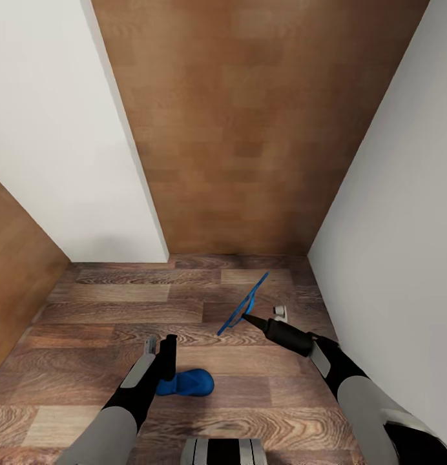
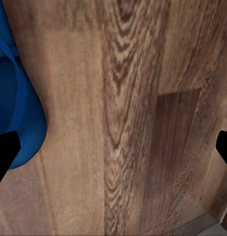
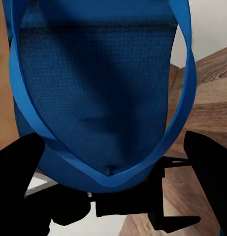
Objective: In the bedroom, move the book from the bed onto either nightstand, and place the two sandals side by side next to the bed.
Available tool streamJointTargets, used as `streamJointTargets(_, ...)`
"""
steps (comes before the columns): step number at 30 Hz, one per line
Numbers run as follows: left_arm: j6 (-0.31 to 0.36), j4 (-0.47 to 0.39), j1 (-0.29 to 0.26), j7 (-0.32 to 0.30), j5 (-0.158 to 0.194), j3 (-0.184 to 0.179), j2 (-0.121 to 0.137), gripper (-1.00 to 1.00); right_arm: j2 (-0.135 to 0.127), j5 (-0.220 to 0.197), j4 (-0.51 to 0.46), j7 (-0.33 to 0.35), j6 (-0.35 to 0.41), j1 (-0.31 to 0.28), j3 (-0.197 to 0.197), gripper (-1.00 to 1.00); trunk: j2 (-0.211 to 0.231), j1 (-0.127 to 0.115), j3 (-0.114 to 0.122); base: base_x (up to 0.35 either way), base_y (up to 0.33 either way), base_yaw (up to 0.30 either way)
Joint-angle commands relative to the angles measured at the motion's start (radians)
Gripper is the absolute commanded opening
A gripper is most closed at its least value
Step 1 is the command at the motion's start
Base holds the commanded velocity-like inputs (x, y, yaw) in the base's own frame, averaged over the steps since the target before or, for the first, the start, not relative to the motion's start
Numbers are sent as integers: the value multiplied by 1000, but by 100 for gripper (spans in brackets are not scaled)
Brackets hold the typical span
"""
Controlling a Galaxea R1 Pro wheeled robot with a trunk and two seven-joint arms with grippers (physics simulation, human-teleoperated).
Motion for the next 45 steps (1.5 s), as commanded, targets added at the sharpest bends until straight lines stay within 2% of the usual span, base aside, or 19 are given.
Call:
streamJointTargets(1,3,-3,-1,4,5,6,-1,100,5,-3,-12,4,10,0,-2,-100,-1,0,-5,0,0,0)
streamJointTargets(9,3,-5,-7,4,6,5,-1,100,27,-4,-59,7,10,0,2,-100,-2,4,-36,0,0,0)
streamJointTargets(21,3,-4,-18,4,1,4,1,100,50,-4,-210,19,-11,6,-4,-100,-5,9,-82,0,0,0)
streamJointTargets(27,5,-5,-19,3,1,4,2,100,53,-3,-399,22,-20,101,-1,-100,-7,12,-105,0,0,0)
streamJointTargets(31,6,-6,-19,3,1,4,2,100,58,-2,-470,21,-18,144,1,-100,-8,14,-121,0,0,0)
streamJointTargets(39,6,-7,-19,3,1,4,3,100,67,0,-500,20,-16,163,1,-100,-9,17,-152,0,0,0)
streamJointTargets(45,6,-7,-19,3,1,4,4,100,68,2,-503,20,-15,165,-2,-100,-9,17,-152,0,0,0)
